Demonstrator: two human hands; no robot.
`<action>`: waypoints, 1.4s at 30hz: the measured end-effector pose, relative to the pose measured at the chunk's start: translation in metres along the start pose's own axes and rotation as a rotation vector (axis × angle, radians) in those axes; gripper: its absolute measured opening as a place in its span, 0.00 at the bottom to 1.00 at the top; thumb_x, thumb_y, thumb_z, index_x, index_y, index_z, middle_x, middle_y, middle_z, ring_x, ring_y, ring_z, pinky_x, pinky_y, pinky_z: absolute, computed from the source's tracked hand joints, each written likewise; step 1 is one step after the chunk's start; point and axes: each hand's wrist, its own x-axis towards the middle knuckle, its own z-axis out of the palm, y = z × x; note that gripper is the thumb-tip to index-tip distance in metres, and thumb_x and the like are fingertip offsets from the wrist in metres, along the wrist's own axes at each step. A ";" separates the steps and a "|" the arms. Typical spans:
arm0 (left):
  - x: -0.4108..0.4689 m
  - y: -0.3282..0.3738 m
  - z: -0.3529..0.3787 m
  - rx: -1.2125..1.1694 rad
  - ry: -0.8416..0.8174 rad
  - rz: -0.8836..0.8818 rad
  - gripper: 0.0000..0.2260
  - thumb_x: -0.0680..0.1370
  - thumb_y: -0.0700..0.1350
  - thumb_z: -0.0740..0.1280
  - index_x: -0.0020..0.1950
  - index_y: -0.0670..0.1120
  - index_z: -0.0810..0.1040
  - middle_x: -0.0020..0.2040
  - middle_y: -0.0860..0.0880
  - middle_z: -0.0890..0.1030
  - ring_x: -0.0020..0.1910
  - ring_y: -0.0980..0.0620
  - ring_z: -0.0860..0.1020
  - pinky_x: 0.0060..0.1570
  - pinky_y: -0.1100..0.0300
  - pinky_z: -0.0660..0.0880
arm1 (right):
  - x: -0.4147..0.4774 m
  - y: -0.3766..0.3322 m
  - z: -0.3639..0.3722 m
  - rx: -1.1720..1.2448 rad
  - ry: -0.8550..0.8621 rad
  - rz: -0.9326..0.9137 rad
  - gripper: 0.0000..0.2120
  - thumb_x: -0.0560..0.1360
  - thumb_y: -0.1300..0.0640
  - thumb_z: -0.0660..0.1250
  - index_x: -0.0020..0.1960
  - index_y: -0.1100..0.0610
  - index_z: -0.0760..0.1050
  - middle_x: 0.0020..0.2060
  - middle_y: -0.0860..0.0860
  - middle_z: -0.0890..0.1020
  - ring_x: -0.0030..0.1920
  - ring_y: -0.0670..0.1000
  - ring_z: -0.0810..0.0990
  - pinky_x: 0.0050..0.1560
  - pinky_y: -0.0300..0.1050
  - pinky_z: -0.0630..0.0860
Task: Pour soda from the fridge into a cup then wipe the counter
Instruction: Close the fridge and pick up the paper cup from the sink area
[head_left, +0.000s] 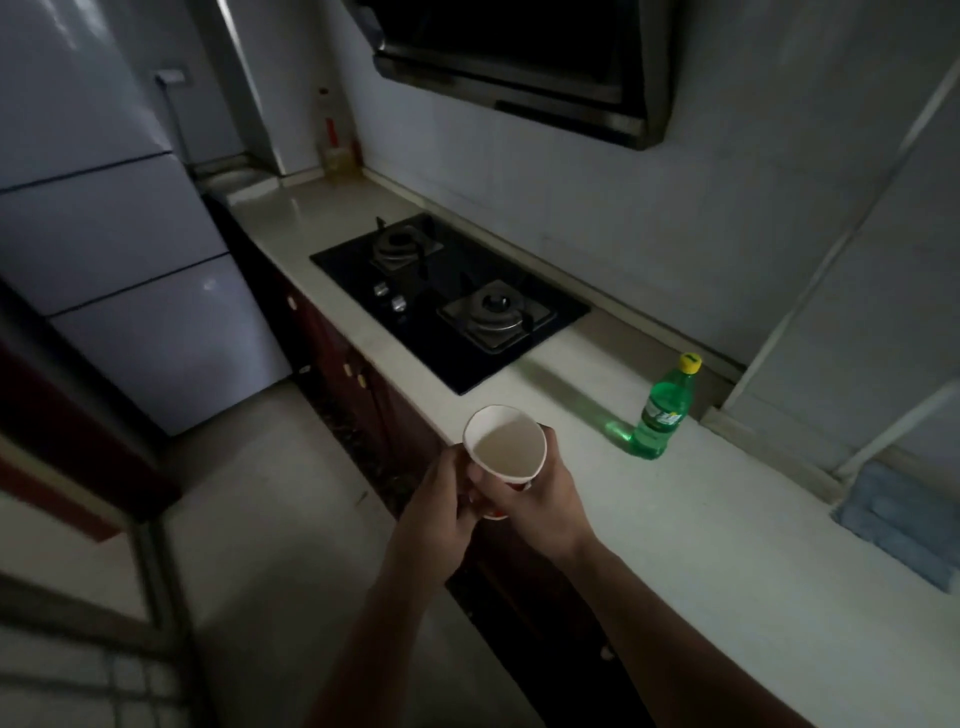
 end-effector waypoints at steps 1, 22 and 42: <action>0.012 -0.007 -0.004 -0.016 -0.034 0.005 0.26 0.74 0.39 0.72 0.69 0.50 0.68 0.62 0.55 0.76 0.59 0.63 0.75 0.54 0.69 0.70 | 0.009 -0.001 0.005 -0.015 0.027 0.013 0.33 0.63 0.34 0.77 0.62 0.38 0.66 0.54 0.38 0.80 0.54 0.39 0.80 0.51 0.44 0.81; 0.162 -0.043 0.023 0.048 -0.511 0.095 0.21 0.75 0.49 0.72 0.63 0.61 0.66 0.61 0.60 0.77 0.56 0.64 0.78 0.53 0.53 0.79 | 0.099 0.048 0.013 0.132 0.300 0.177 0.29 0.70 0.51 0.77 0.64 0.50 0.67 0.51 0.49 0.81 0.44 0.39 0.82 0.35 0.36 0.79; 0.324 -0.042 0.128 0.104 -0.748 0.298 0.25 0.74 0.48 0.73 0.67 0.47 0.67 0.59 0.55 0.77 0.53 0.61 0.76 0.51 0.64 0.73 | 0.218 0.099 -0.044 -0.079 0.613 0.263 0.37 0.62 0.35 0.77 0.65 0.45 0.66 0.54 0.42 0.81 0.52 0.39 0.80 0.47 0.35 0.78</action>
